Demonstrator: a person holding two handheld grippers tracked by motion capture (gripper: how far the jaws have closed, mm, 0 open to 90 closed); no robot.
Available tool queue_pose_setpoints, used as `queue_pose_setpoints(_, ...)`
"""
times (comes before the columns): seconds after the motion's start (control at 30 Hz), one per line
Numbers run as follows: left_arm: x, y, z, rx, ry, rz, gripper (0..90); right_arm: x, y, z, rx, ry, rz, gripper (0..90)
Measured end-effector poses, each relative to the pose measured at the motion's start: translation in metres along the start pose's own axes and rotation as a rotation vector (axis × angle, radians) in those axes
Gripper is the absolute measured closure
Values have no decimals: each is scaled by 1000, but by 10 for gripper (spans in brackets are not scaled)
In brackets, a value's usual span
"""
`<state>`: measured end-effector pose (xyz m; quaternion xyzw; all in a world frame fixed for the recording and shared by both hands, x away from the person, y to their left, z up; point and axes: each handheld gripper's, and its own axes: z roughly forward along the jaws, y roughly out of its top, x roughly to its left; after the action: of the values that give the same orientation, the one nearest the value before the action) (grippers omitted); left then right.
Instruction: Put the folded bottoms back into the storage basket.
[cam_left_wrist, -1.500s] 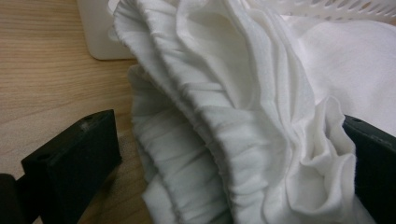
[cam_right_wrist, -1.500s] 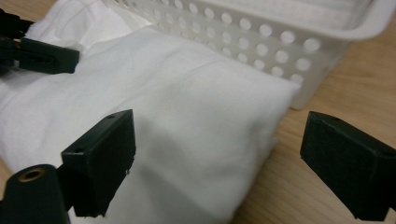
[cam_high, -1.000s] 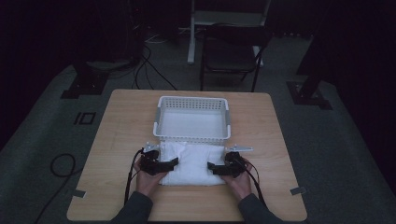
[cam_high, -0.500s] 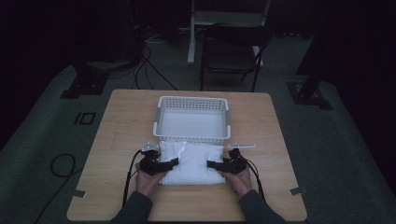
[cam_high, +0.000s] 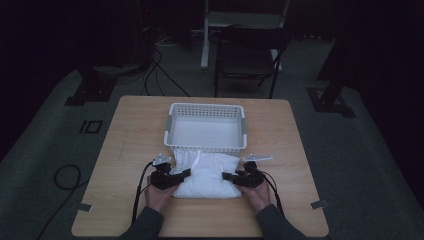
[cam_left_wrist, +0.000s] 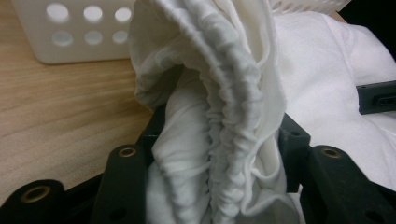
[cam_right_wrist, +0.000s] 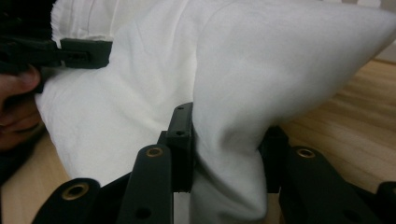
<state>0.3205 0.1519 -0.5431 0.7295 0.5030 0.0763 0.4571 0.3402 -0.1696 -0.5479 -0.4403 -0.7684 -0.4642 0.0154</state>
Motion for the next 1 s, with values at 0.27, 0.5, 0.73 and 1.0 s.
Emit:
queue_pose_setpoints(0.27,-8,-2,-12,-42,-15,27,539,16,-2,-10,-21,-50,-87,675)
queue_pose_setpoints(0.5,-14,-1,-19,-60,-23,31,540,24,-2,-17,-31,-58,-106,675)
queue_pose_setpoints(0.73,-17,1,-26,-82,-28,42,539,28,0,-24,-50,-53,-120,676)
queue_pose_setpoints(1.0,-21,3,-32,-92,-35,47,541,33,3,-30,-59,-65,-139,675)
